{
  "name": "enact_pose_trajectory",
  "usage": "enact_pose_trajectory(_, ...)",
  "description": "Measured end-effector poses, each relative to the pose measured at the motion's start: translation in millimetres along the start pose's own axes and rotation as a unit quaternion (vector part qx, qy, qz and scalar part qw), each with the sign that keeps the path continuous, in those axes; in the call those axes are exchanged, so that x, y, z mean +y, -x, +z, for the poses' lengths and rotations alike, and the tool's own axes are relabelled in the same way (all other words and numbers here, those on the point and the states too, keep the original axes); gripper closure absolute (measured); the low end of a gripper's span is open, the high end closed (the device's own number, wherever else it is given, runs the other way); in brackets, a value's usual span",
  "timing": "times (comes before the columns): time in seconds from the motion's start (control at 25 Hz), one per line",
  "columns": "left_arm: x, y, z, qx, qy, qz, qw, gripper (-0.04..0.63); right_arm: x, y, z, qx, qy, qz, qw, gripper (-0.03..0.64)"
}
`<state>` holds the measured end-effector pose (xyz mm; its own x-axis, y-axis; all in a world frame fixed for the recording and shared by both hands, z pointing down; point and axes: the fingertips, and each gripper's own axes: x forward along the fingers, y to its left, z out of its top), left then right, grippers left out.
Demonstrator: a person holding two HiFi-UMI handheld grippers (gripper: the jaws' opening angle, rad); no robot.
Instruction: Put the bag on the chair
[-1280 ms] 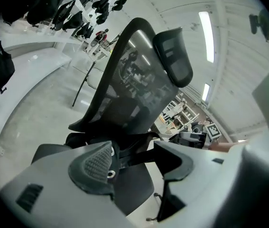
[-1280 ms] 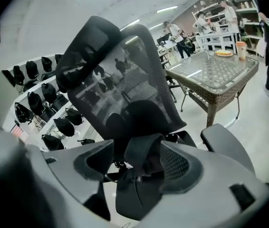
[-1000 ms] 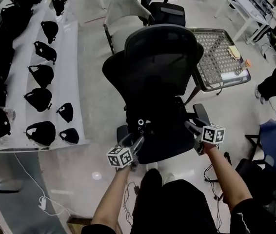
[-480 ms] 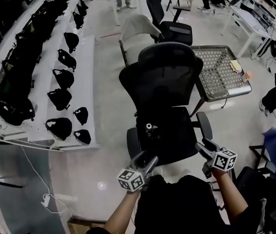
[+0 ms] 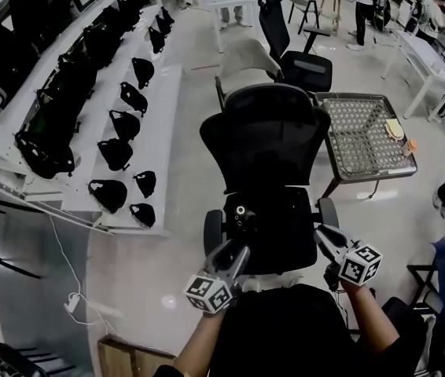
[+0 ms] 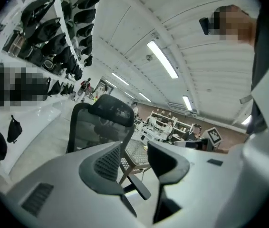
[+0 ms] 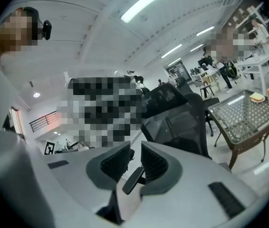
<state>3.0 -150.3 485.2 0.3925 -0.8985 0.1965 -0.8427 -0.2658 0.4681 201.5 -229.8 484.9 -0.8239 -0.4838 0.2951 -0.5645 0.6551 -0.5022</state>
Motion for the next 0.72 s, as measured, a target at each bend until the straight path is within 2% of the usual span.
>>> enact_pose_trajectory(0.12,-18.0,-9.0,5.9,-0.007,-0.032,0.049,0.9983,0.437,-9.9,11.1,15.4,0.003,0.035,-0.001,0.999,0.58)
enact_pose_trajectory(0.2,-28.0,-15.3,7.4,-0.009,-0.05,0.072,0.9961,0.49,-21.0,17.8,26.7,-0.004,0.05,-0.006,0.999,0.605)
enact_pose_trajectory(0.36,-44.4,-27.6,2.9,-0.015,-0.057,0.108,0.9923,0.561,-43.0,29.0,47.3,-0.021,0.072,-0.007,0.997,0.617)
enact_pose_trajectory(0.56,-63.0,-33.9,-1.2,-0.034,-0.046,0.129,0.99,0.574,-55.5,37.7,56.3,-0.013,0.099,0.002,0.995,0.617)
enact_pose_trajectory(0.72,-72.5,-35.3,1.2,-0.046,-0.06,0.144,0.9866,0.575,-59.7,45.4,65.3,-0.014,0.122,0.007,0.992,0.617)
